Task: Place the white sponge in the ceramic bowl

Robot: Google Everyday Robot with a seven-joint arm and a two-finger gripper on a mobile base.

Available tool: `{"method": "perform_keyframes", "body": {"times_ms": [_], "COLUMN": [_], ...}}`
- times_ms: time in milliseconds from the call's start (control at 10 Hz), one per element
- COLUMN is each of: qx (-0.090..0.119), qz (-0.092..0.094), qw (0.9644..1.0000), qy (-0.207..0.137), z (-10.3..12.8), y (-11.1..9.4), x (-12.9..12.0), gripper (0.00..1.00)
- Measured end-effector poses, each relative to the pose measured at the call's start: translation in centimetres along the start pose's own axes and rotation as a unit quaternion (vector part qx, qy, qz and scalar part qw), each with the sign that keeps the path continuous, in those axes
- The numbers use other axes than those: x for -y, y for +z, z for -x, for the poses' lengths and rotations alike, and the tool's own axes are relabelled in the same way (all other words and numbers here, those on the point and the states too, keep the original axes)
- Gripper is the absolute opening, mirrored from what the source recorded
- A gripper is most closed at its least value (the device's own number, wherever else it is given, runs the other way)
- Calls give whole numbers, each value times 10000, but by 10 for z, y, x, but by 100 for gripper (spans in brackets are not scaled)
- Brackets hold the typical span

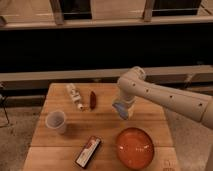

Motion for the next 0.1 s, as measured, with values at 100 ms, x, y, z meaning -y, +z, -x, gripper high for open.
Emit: {"method": "perform_keyframes", "body": {"times_ms": [100], "qx": [-33], "qz": [31], "qw": [10000], "qy": [-53], "z": [9], "y": [-5], "x": [-14], "gripper": [0]}}
